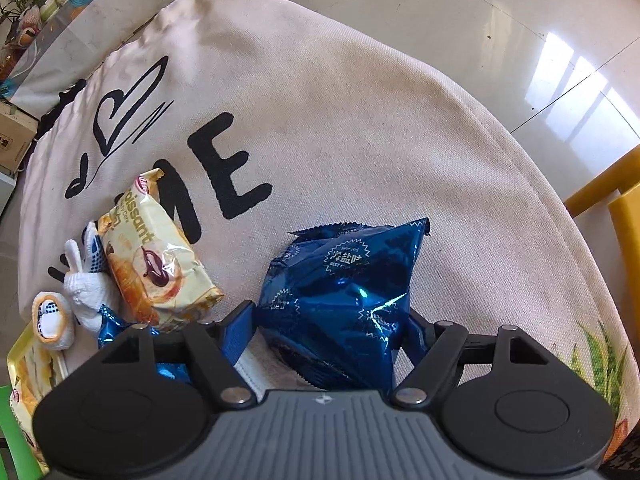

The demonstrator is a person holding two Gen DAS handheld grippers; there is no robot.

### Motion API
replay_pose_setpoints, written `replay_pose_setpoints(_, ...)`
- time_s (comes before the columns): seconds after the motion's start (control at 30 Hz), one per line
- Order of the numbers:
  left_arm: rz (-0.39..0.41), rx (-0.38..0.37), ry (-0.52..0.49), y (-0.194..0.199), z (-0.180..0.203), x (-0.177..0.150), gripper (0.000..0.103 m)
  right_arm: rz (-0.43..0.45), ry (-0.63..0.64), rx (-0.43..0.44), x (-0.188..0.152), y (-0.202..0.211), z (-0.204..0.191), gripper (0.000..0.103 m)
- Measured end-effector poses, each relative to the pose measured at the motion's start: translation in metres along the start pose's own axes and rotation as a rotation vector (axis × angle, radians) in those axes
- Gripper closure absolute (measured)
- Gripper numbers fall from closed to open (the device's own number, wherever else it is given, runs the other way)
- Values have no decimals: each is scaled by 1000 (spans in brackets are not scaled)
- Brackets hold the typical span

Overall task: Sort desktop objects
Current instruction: 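Close the left gripper on an orange-cuffed white glove while the right gripper grasps a blue foil snack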

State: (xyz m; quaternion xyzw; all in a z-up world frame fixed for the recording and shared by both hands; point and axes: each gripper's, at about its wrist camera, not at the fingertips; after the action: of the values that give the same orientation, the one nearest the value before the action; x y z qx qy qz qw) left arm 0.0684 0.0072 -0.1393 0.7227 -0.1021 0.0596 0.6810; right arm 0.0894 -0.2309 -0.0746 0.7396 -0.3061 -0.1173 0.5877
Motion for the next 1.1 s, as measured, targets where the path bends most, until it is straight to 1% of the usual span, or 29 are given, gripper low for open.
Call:
replay_pose_setpoints(0.07, 1, 0, -1, 0, 0, 0, 0, 10, 8, -3, -2, -3, -1, 21)
replay_pose_setpoints(0.17, 6, 1, -3, -1, 0, 1, 0, 51, 52, -18, -7, -6, -8, 15)
replay_pose_setpoints(0.23, 10, 2, -6, -1, 0, 1, 0, 69, 90, -42, -11, -8, -13, 15)
replay_pose_setpoints(0.57, 53, 11, -22, -1, 1, -1, 0, 102, 128, -79, -14, -12, -16, 10)
replay_pose_setpoints(0.63, 68, 12, -32, -1, 1, -2, 0, 103, 132, -79, -14, -12, -16, 10)
replay_pose_setpoints(0.7, 65, 10, -36, -2, 1, 0, 0, 104, 137, -79, -14, -12, -16, 10)
replay_pose_setpoints(0.73, 59, 6, -41, -2, 1, 2, 0, 105, 137, -79, -14, -12, -15, 12)
replay_pose_setpoints(0.83, 52, -1, -49, -3, -1, 4, 0, 122, 153, -82, -14, -8, -16, 25)
replay_pose_setpoints(0.87, 52, -1, -50, -3, -1, 4, 0, 121, 158, -82, -13, -8, -16, 26)
replay_pose_setpoints(0.93, 55, 0, -51, -2, 0, 5, 4, 115, 135, -64, -12, -6, -13, 28)
replay_pose_setpoints(1.0, 67, -4, -52, 2, -1, 6, 18, 112, 116, -49, -11, -3, -11, 28)
replay_pose_setpoints(1.03, 78, -17, -50, 4, -2, 8, 22, 119, 116, -36, -11, 1, -13, 28)
replay_pose_setpoints(1.1, 91, -38, -26, 7, -6, 11, 35, 146, 140, -14, -12, 8, -18, 29)
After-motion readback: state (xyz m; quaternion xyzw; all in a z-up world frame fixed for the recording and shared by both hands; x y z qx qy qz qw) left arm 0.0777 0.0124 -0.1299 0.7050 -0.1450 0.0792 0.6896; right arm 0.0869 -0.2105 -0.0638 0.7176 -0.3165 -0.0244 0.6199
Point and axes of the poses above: each gripper's, at about its wrist camera, not at the fingertips, and y roughly against the way its jaws point, z to its right, x to its top, and after that the axes turned 15 degrees about -y, right-handed
